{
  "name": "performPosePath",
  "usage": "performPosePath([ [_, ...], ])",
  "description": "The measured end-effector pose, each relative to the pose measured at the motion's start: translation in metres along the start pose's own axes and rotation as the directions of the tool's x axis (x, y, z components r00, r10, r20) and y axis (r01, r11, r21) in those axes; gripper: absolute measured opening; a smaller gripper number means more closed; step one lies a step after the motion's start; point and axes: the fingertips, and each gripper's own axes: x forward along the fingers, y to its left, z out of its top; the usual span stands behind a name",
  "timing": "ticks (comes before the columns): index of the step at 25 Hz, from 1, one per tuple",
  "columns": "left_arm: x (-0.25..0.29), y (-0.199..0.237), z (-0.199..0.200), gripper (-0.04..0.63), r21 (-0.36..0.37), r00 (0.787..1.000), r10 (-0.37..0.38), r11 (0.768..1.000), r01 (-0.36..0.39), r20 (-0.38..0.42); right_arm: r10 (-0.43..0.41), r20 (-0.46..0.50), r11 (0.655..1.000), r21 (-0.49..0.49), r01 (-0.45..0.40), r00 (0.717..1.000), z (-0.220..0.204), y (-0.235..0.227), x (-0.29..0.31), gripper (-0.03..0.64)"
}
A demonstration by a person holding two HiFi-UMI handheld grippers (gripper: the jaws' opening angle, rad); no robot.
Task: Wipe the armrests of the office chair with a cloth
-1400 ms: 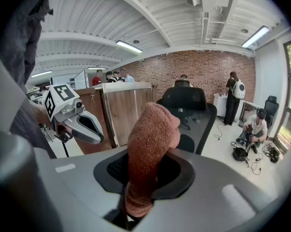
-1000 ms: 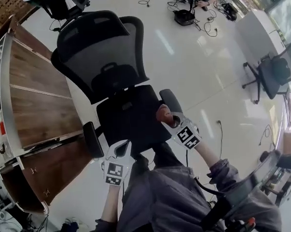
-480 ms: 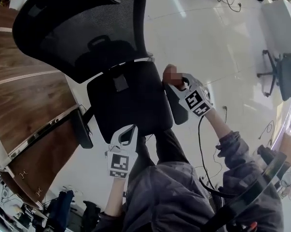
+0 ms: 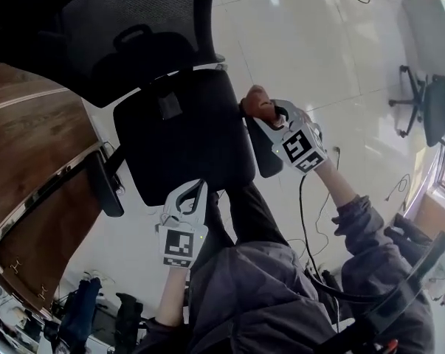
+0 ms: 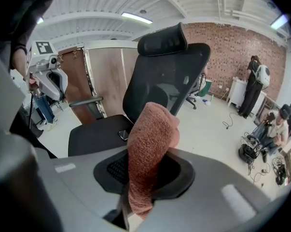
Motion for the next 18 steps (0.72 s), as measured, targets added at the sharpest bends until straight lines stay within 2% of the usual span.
performPosePath([
  [6, -0.014, -0.021, -0.026, 0.015, 0.000, 0.999, -0.023, 1.000, 0.023, 0.028, -0.011, -0.023, 1.000, 0.020, 0.011, 1.000, -0.025, 0.054, -0.030, 0.089],
  [18, -0.060, -0.058, -0.085, 0.015, 0.069, 0.998, -0.061, 0.996, 0.059, 0.026, -0.055, -0.028, 0.996, 0.074, 0.057, 0.998, -0.066, 0.150, -0.074, 0.089],
])
